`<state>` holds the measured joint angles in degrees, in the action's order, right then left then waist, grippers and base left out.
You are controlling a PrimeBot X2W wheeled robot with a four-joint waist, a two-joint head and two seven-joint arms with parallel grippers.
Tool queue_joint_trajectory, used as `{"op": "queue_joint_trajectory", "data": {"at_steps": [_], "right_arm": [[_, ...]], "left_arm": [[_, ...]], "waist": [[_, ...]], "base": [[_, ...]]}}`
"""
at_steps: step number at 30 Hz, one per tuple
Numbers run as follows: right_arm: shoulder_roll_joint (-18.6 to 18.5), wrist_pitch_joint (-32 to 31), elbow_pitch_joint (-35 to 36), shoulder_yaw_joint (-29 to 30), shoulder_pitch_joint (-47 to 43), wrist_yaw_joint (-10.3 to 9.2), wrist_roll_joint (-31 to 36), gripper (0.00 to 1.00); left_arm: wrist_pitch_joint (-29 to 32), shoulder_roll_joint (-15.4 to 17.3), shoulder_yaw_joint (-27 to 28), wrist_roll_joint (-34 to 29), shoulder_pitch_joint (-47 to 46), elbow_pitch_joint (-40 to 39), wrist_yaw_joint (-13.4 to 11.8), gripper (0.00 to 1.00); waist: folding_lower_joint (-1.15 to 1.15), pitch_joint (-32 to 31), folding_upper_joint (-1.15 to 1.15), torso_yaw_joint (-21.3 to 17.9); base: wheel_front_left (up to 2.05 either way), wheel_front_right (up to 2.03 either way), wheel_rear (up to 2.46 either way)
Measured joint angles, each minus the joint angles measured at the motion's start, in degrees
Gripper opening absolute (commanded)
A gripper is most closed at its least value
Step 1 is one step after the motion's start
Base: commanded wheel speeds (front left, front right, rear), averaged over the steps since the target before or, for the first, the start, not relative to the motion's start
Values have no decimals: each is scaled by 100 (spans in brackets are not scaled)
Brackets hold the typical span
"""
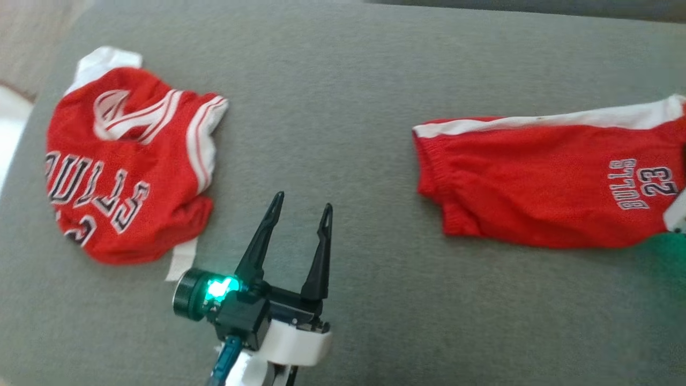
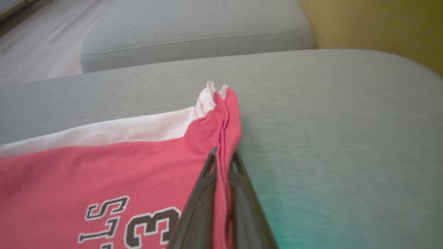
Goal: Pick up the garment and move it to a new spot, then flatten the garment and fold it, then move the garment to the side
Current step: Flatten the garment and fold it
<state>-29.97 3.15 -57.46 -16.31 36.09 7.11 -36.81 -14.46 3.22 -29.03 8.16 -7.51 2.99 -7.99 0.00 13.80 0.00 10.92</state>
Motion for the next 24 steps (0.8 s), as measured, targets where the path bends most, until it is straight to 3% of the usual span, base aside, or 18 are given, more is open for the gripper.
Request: {"op": "queue_joint_trajectory", "data": {"at_steps": [7, 12, 24], "right_arm": [[-322, 102, 13, -3, -30, -1, 19, 0], [-298, 216, 380, -10, -18, 0, 81, 0], [638, 86, 2330, -303, -100, -1, 402, 0]], "left_arm": [[0, -4, 132, -16, 194, 47, 71, 100], [0, -4, 158, -16, 195, 105, 147, 100], [0, -4, 152, 4, 328, 269, 250, 100]], "waist": [[0, -123, 0, -464], [0, -223, 0, -665], [0, -546, 0, -586]], "base": [[0, 0, 0], [0, 0, 0], [0, 0, 0]]}}
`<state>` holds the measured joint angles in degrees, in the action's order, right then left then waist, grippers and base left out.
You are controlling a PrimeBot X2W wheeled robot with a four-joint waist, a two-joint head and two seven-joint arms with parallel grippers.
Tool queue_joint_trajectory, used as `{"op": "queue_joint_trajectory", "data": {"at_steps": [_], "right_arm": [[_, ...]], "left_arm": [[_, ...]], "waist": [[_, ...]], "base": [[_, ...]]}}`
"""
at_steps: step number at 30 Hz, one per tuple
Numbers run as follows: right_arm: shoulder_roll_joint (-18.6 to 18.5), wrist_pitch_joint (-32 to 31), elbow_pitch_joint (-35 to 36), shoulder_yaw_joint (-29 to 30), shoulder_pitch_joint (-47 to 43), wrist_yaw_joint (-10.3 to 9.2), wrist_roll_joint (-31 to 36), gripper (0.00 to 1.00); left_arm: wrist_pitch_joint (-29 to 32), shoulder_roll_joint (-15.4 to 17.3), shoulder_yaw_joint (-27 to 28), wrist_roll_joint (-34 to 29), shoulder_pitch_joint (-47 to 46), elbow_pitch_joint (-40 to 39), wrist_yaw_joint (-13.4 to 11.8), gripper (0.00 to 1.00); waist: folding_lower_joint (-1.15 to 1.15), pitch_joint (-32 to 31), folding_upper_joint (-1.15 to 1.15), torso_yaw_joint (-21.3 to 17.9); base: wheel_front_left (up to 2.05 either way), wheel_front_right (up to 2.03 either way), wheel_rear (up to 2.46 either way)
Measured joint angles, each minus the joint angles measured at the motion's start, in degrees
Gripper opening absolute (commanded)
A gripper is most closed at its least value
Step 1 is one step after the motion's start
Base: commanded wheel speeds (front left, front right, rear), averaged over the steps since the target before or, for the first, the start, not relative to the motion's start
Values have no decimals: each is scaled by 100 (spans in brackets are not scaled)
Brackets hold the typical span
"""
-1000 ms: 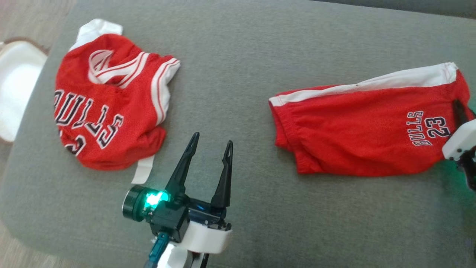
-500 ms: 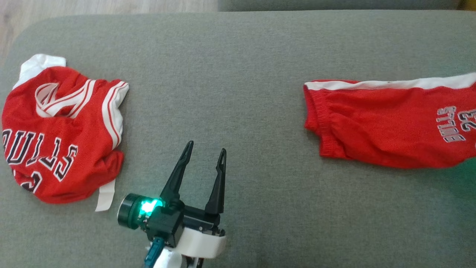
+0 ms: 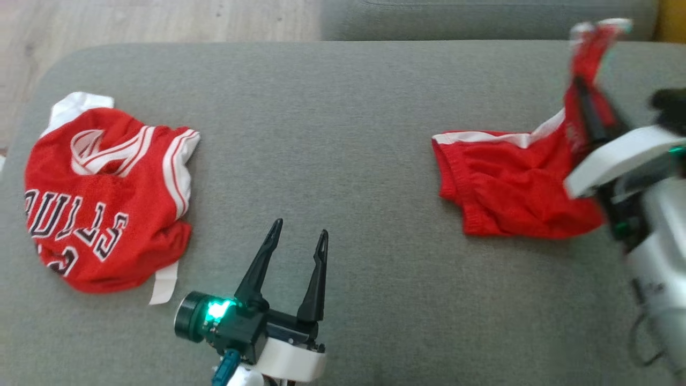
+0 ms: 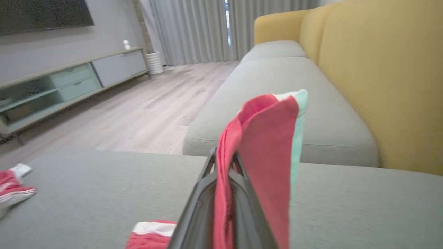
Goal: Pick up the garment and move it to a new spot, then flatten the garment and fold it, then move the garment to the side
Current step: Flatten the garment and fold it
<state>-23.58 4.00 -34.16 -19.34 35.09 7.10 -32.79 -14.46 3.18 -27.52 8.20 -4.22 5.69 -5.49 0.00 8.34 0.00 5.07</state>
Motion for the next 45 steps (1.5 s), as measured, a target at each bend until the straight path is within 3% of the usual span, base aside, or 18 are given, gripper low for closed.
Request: {"op": "queue_joint_trajectory", "data": {"at_steps": [10, 11, 12, 13, 18, 23, 29, 36, 45], "right_arm": [[1061, -453, 437, -286, -864, 0, 122, 0], [1159, -449, 430, -324, -910, 0, 122, 23], [1254, -437, 410, -363, -942, 0, 118, 85], [1321, -415, 405, -420, -979, 0, 113, 100], [1385, -59, 725, -579, -1233, 0, -159, 100], [961, 677, 1363, -430, -2050, 0, -132, 100], [657, 994, 1640, 3, -3211, 0, 283, 100], [894, 1022, 2080, 837, -4076, 0, 1085, 100], [1250, 1023, 2299, 1045, -4648, 0, 1756, 100]], "left_arm": [[0, 1, -24, 142, 18, 93, -1, 100], [0, 1, -24, 153, 18, 100, -1, 100], [0, 1, -27, 156, 18, 110, -1, 100], [0, 1, -34, 156, 18, 119, -2, 100], [1, 0, -31, 192, 24, 154, -7, 100], [1, 2, 196, 191, 438, 101, -134, 100], [1, 3, 550, 168, 1051, -113, -326, 100], [1, 5, 857, 38, 1659, -321, -492, 100], [1, 11, 990, -121, 2148, -600, -509, 100]], "waist": [[0, -5, 0, 315], [1, -4, 0, 329], [1, -10, 0, 337], [1, -22, 0, 346], [1, -169, 0, 331], [0, -554, 0, 209], [-1, -990, 0, -22], [-1, -1352, 0, -291], [0, -1505, 0, -399]], "base": [[0, 0, 0], [0, 0, 0], [0, 0, 0], [0, 0, 0], [0, 0, 0], [0, 0, 0], [0, 0, 0], [0, 0, 0], [0, 0, 0]]}}
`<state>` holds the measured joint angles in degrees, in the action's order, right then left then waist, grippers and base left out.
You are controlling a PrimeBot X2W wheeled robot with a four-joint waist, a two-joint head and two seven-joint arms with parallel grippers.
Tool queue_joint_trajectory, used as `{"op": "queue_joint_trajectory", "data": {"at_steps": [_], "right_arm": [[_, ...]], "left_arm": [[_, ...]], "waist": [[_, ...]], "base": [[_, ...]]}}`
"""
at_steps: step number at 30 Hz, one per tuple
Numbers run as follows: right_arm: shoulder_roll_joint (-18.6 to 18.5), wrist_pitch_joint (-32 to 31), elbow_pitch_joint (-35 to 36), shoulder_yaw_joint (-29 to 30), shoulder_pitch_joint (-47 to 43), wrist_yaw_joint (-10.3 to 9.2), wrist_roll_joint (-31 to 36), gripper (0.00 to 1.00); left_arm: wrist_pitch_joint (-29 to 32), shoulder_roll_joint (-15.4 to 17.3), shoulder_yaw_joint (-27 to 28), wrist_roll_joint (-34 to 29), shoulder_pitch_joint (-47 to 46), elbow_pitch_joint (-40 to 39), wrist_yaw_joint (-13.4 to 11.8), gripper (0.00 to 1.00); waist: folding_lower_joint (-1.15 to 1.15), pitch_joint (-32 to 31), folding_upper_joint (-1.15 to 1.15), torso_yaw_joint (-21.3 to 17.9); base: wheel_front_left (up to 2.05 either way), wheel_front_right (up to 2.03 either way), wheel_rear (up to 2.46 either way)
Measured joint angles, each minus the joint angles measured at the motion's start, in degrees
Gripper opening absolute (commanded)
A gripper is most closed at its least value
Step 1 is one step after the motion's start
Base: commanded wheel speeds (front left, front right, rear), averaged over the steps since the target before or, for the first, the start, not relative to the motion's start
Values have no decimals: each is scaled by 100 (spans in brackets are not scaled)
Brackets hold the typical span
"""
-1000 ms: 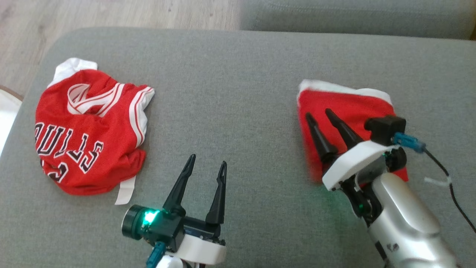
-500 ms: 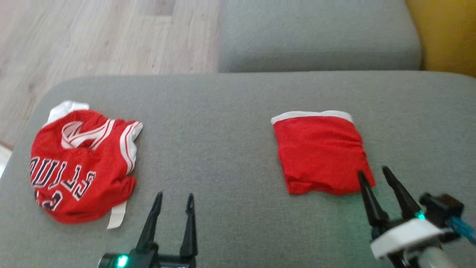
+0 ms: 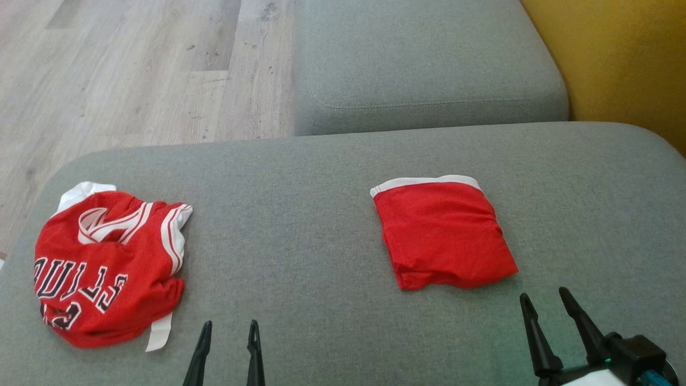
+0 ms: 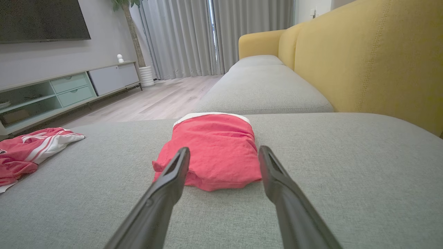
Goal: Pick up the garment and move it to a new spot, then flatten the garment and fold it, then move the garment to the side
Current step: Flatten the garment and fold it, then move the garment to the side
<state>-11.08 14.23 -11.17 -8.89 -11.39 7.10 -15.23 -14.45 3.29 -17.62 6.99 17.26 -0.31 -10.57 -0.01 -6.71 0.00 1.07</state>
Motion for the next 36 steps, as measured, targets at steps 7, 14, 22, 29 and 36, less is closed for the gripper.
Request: {"op": "queue_joint_trajectory", "data": {"at_steps": [7, 14, 22, 29, 36], "right_arm": [[91, 0, 29, 70, 1, 0, 55, 100], [126, 0, 26, 70, 3, 0, 64, 100], [135, 0, 19, 68, 3, 0, 62, 100], [138, 0, 19, 82, 3, 0, 63, 100], [138, 0, 15, 108, 3, 0, 63, 100]], "left_arm": [[0, 1, 51, 2, 11, -10, 55, 100], [0, 1, 49, 8, 8, -14, 56, 100], [0, 1, 38, 11, 8, -43, 56, 100], [0, 1, 38, 11, 8, -44, 56, 100], [0, 1, 40, 11, 7, -44, 57, 100]], "waist": [[0, 21, 0, 24], [1, 26, 0, 44], [1, 1, 0, 46], [1, -10, 0, 43], [1, -4, 0, 44]], "base": [[0, 0, 0], [0, 0, 0], [0, 0, 0], [0, 0, 0], [0, 0, 0]]}}
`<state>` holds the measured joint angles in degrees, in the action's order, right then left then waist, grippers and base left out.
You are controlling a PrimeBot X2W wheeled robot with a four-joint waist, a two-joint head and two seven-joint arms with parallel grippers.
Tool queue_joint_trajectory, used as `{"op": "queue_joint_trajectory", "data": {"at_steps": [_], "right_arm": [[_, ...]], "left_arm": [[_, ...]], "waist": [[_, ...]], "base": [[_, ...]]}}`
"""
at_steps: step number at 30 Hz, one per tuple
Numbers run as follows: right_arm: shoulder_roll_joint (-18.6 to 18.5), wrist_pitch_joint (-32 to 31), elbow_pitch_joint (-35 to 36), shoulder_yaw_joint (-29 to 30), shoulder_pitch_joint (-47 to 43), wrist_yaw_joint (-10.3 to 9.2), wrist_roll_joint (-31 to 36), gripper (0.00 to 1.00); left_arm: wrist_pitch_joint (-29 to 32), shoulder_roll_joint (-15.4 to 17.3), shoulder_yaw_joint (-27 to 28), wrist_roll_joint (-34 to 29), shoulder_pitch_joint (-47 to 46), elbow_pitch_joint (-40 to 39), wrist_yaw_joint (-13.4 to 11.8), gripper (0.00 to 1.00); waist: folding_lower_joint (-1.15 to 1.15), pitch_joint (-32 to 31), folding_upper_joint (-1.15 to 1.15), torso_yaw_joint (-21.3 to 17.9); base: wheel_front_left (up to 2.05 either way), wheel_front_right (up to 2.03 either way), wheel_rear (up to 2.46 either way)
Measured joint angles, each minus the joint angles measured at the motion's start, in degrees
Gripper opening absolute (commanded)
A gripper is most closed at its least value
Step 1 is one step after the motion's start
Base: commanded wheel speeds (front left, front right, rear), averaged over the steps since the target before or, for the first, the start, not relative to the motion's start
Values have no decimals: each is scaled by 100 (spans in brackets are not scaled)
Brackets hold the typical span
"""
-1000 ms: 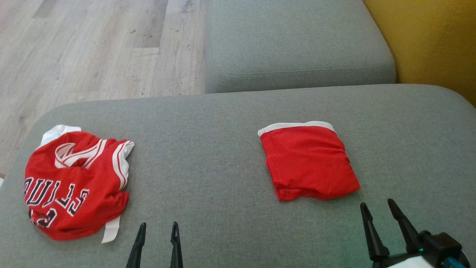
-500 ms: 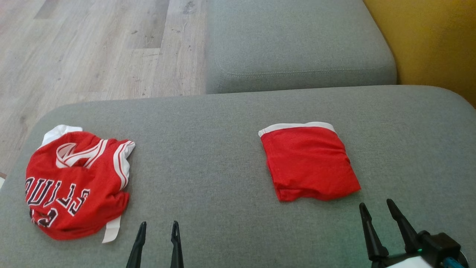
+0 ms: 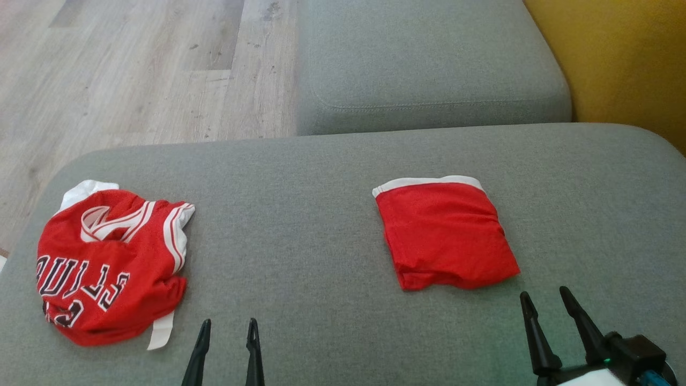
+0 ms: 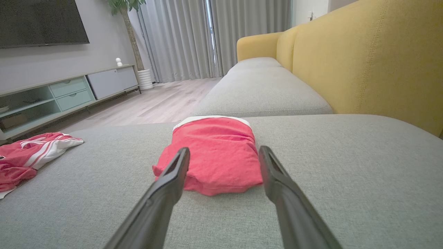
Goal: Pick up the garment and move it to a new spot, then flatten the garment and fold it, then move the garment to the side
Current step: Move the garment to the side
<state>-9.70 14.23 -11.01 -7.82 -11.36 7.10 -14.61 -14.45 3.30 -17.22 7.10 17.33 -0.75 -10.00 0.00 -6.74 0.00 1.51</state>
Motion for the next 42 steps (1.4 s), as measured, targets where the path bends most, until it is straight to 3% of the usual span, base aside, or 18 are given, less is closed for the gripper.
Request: {"op": "queue_joint_trajectory", "data": {"at_steps": [17, 25, 35, 42], "right_arm": [[-57, 0, -219, -60, 98, 0, -27, 100], [-233, -16, -740, -64, 974, 0, -171, 100], [-731, -1308, -1348, -142, 2588, 0, -814, 100], [-947, -1891, -1873, -193, 2967, 0, -1073, 100]], "left_arm": [[0, 0, -164, 5, -81, -99, -9, 100], [0, -1, -313, 4, -359, -98, -7, 100], [0, -5, -546, 4, -1018, -82, 1, 100], [0, -5, -695, -1, -1206, 31, -1, 100]], "waist": [[0, 339, 0, 43], [0, 678, 0, 65], [1, 1373, 0, 194], [1, 1664, 0, 404]], "base": [[0, 0, 0], [0, 0, 0], [0, 0, 0], [0, 0, 0]]}}
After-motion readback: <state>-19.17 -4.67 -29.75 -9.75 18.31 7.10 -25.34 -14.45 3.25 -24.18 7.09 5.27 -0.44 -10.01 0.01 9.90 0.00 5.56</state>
